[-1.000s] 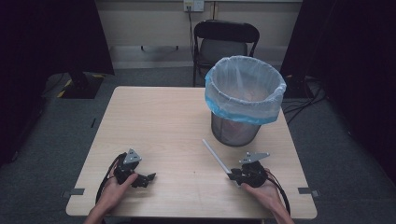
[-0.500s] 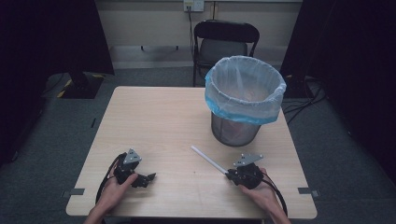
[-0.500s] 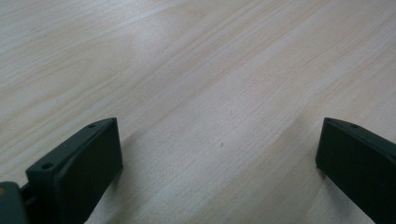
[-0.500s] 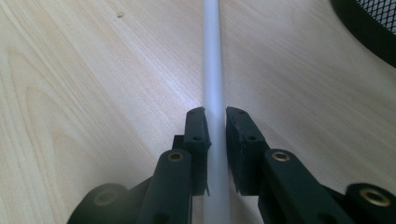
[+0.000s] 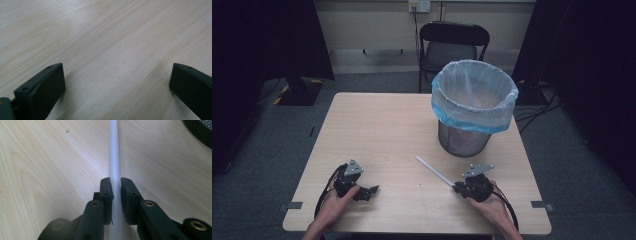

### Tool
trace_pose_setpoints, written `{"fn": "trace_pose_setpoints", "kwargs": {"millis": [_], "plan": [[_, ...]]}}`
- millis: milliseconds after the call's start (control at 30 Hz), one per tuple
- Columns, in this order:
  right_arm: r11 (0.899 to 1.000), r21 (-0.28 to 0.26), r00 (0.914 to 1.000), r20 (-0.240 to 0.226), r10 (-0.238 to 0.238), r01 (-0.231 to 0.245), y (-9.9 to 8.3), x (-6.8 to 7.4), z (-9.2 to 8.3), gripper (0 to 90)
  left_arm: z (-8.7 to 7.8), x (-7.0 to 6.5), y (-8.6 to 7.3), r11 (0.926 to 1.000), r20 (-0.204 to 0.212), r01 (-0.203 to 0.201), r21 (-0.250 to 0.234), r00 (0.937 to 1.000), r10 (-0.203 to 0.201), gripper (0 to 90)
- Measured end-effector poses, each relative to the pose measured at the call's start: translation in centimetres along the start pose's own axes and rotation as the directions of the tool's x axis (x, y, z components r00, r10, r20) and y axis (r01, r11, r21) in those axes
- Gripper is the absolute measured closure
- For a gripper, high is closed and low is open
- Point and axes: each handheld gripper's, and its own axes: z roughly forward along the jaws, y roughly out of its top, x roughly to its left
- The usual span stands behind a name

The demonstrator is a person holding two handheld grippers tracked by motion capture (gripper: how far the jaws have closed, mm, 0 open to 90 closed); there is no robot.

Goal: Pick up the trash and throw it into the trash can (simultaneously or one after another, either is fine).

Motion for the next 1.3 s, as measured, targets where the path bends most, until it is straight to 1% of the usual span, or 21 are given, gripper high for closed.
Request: {"fn": "trace_pose_setpoints", "kwargs": {"millis": [67,100,233,300,333,633,867,1033,1300], "plan": [[1.000,0.004,0.9999,-0.008,-0.007,0.007,0.1,0.2,0.1,80.6,0.0,0.0,0.0,1.0000,0.000,-0.001,0.001,1.0000,0.001,0.0],[1.000,0.004,0.9999,-0.010,-0.002,0.002,0.1,0.2,0.1,80.7,0.0,0.0,0.0,1.0000,0.000,-0.001,0.001,1.0000,0.001,0.0],[1.000,-0.014,0.9996,-0.027,0.009,-0.009,0.5,0.0,0.0,80.8,0.0,0.0,0.0,1.0000,0.000,-0.001,0.001,1.0000,0.001,0.0],[1.000,-0.023,0.9996,-0.027,0.008,-0.008,0.7,0.1,0.0,80.8,0.0,0.0,0.0,1.0000,0.000,-0.002,0.001,1.0000,0.002,0.0],[0.999,-0.028,0.9993,-0.033,0.015,-0.016,0.8,0.2,-0.1,80.8,0.0,0.0,0.0,1.0000,0.000,-0.001,0.001,1.0000,0.001,0.0],[0.998,-0.059,0.9986,-0.051,0.015,-0.018,1.4,0.5,-0.2,80.9,0.0,0.0,0.0,1.0000,0.000,-0.002,0.001,1.0000,0.002,0.0],[0.994,-0.103,0.9967,-0.076,0.029,-0.037,2.3,0.6,-0.9,81.0,0.0,0.0,0.0,1.0000,0.000,0.000,0.000,1.0000,0.000,0.0],[0.991,-0.131,0.9961,-0.086,0.023,-0.034,3.1,0.8,-1.4,80.9,0.0,0.0,0.0,1.0000,0.000,0.000,0.000,1.0000,0.000,0.0],[0.985,-0.170,0.9966,-0.082,0.006,-0.020,4.4,0.9,-2.5,80.9,0.0,0.0,0.0,1.0000,0.000,0.000,0.000,1.0000,0.000,0.0]]}}
